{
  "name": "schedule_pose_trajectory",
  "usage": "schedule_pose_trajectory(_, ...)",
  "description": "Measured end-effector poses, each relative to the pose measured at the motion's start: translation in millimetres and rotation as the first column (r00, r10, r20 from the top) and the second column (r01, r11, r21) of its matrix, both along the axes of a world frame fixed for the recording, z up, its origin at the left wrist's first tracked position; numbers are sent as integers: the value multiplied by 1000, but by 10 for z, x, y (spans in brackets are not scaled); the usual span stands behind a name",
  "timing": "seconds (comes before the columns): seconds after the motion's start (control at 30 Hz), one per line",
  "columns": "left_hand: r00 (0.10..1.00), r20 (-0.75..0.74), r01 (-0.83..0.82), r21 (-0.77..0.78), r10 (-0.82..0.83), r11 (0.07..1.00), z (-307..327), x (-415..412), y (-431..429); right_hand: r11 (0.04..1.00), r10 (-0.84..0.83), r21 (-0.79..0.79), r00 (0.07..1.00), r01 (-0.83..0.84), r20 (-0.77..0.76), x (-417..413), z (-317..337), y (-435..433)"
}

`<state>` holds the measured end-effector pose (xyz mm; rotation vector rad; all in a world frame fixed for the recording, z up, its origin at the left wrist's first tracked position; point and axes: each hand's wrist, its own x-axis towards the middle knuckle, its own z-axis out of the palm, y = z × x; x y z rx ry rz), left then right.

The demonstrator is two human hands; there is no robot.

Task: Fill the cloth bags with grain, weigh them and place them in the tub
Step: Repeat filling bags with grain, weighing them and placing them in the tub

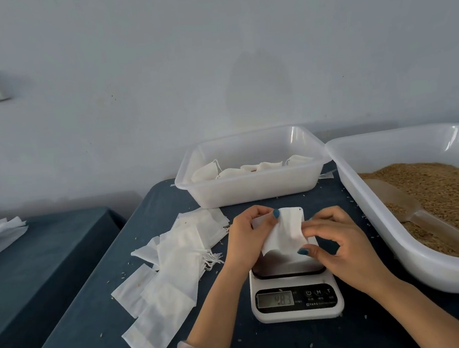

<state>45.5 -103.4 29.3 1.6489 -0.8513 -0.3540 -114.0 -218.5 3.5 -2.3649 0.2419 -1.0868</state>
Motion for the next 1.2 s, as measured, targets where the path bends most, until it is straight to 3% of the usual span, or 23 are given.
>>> schedule_pose_trajectory(0.23, 1000, 4, 31, 6, -31, 999, 13, -40, 8, 993, 60, 99, 998, -62, 25, -13, 0, 4)
schedule_pose_trajectory(0.43, 999, -13, 34, 48, -34, 998, 17, -31, 0, 994, 108, 9, 994, -108, -4, 1, 11, 28)
schedule_pose_trajectory(0.53, 999, 32, 32, 67, -35, 997, 12, -39, 3, 997, 66, -39, 998, -65, 6, 0, -5, 13)
schedule_pose_trajectory(0.7, 988, 153, 15, 31, -19, 999, 33, -16, 43, 999, -15, 45, 1000, 14, 22, -13, -7, -23)
schedule_pose_trajectory(0.83, 961, 271, 35, 36, -44, 999, 33, -48, 64, 998, -50, 25, 998, 49, 45, -12, 24, -11)
schedule_pose_trajectory(0.9, 910, 406, 57, 66, -79, 996, 27, -79, 62, 998, -54, 21, 997, 53, 56, -13, 31, -9)
schedule_pose_trajectory(1.0, 759, 639, 66, 118, -126, 991, 19, -75, 79, 997, -74, 12, 996, 74, 47, -21, 18, -19)
schedule_pose_trajectory(1.13, 660, 721, 20, 264, -211, 964, 31, -103, 107, 996, -79, -33, 996, 81, 48, -25, -15, -37)
schedule_pose_trajectory(1.2, 646, 738, -2, 258, -196, 966, 27, -126, 105, 994, -74, -79, 996, 78, 54, -21, -30, -41)
